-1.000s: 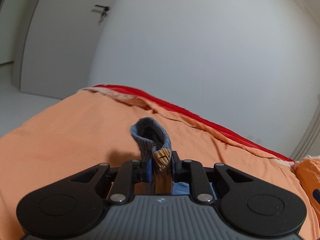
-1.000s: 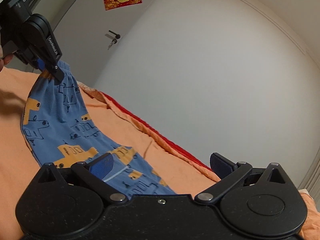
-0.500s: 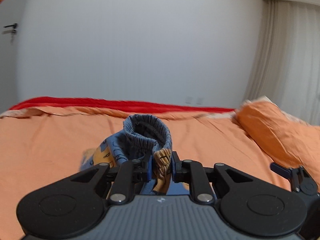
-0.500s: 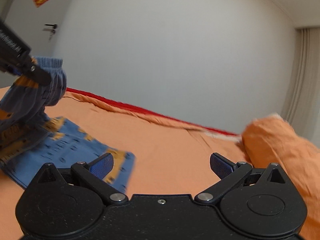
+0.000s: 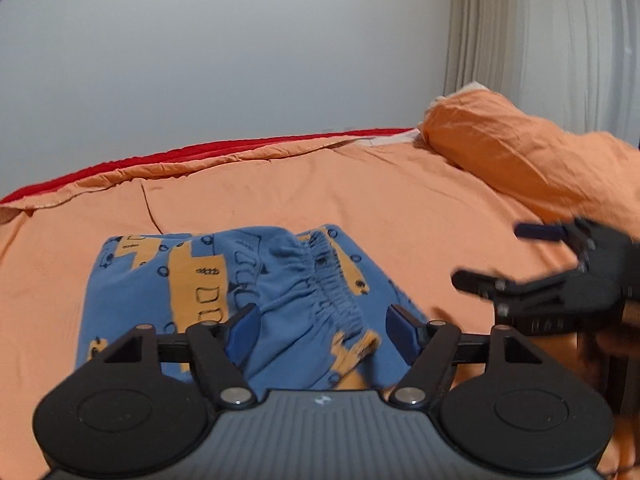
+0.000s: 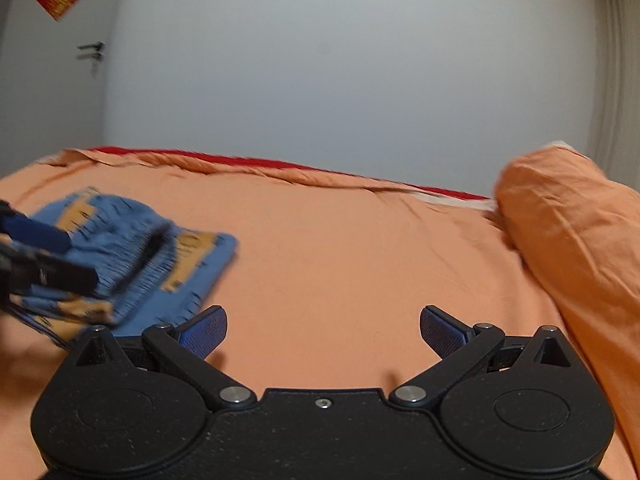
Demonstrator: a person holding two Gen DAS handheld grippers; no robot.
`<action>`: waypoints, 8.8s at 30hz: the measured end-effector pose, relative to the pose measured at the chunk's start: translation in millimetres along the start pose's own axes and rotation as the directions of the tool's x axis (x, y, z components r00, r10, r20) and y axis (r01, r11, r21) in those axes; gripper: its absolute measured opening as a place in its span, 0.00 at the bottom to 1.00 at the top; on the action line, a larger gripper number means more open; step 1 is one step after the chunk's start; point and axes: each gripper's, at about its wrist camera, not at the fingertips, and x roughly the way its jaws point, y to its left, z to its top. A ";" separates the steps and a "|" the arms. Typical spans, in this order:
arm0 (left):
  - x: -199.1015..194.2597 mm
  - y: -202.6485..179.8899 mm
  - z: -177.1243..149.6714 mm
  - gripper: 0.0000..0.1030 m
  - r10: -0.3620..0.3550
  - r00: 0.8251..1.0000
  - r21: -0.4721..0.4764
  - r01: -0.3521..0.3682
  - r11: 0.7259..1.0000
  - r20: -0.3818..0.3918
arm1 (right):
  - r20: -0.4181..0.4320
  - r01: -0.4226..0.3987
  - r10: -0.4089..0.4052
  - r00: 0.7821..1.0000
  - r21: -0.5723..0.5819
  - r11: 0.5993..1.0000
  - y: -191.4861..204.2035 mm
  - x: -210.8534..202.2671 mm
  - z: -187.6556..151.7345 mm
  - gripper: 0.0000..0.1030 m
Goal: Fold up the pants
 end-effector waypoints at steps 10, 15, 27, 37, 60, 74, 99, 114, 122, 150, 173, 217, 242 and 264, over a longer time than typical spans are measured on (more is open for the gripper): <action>-11.0 -19.9 -13.3 0.59 0.039 0.999 0.200 -0.035 0.979 -0.016 | -0.067 -0.469 0.475 0.877 0.092 0.879 28.8 48.7 46.6 0.86; -9.8 -23.0 -14.7 0.45 0.067 0.997 0.229 -0.059 0.972 -0.029 | -0.102 -0.491 0.514 0.852 0.190 0.850 31.0 75.2 47.0 0.67; -18.7 -17.5 -3.6 0.05 0.001 1.000 0.164 0.003 0.987 -0.028 | -0.045 -0.512 0.552 0.832 0.320 0.797 8.3 71.6 59.0 0.10; 6.3 -22.1 -11.2 0.05 -0.092 0.992 0.106 0.101 0.989 -0.085 | -0.159 -0.402 0.456 0.876 0.282 0.871 -3.6 70.1 43.4 0.12; -40.1 96.2 -57.0 1.00 0.290 0.946 -0.293 -0.321 0.900 -0.146 | -0.040 0.011 -0.015 0.999 -0.101 0.995 70.3 8.8 5.1 0.99; -6.0 119.9 20.4 1.00 0.422 0.905 -0.273 -0.396 0.877 0.044 | 0.161 0.015 0.023 0.987 -0.228 0.974 112.7 48.3 60.1 0.99; 61.8 112.2 28.8 1.00 0.561 0.827 -0.075 -0.562 0.823 -0.041 | -0.019 -0.030 0.028 0.999 -0.104 0.994 44.5 62.9 46.5 0.99; -25.8 100.2 -19.5 1.00 0.387 0.888 -0.305 -0.451 0.839 -0.249 | -0.123 -0.026 0.016 0.992 -0.081 0.996 72.5 -2.4 17.8 0.99; -54.6 99.6 -40.9 1.00 0.348 0.888 -0.392 -0.448 0.804 -0.301 | -0.205 -0.046 0.020 0.979 -0.124 0.991 88.7 -18.6 -4.4 0.99; -74.6 99.7 -51.2 1.00 0.318 0.896 -0.412 -0.428 0.805 -0.310 | -0.186 -0.078 0.091 0.978 0.076 0.994 66.5 -23.5 -29.7 1.00; -17.3 139.8 -45.0 1.00 -0.180 0.981 -0.407 0.196 0.892 0.078 | -0.152 -0.520 0.590 0.793 0.337 0.785 -5.2 101.2 31.5 1.00; -83.2 151.1 -48.3 0.15 -0.059 0.989 -0.646 -0.042 0.763 -0.135 | -0.147 -0.380 0.485 0.862 0.446 0.810 3.7 9.4 46.1 0.19; -47.5 171.3 -54.7 0.75 -0.082 0.995 -0.559 0.032 0.829 -0.064 | -0.184 -0.317 0.481 0.857 0.549 0.773 -13.9 30.5 9.1 0.54; -50.9 122.4 -24.1 0.15 -0.051 0.998 -0.470 0.026 0.882 -0.040 | -0.090 -0.267 0.269 0.959 0.033 0.963 49.8 -10.0 52.2 0.22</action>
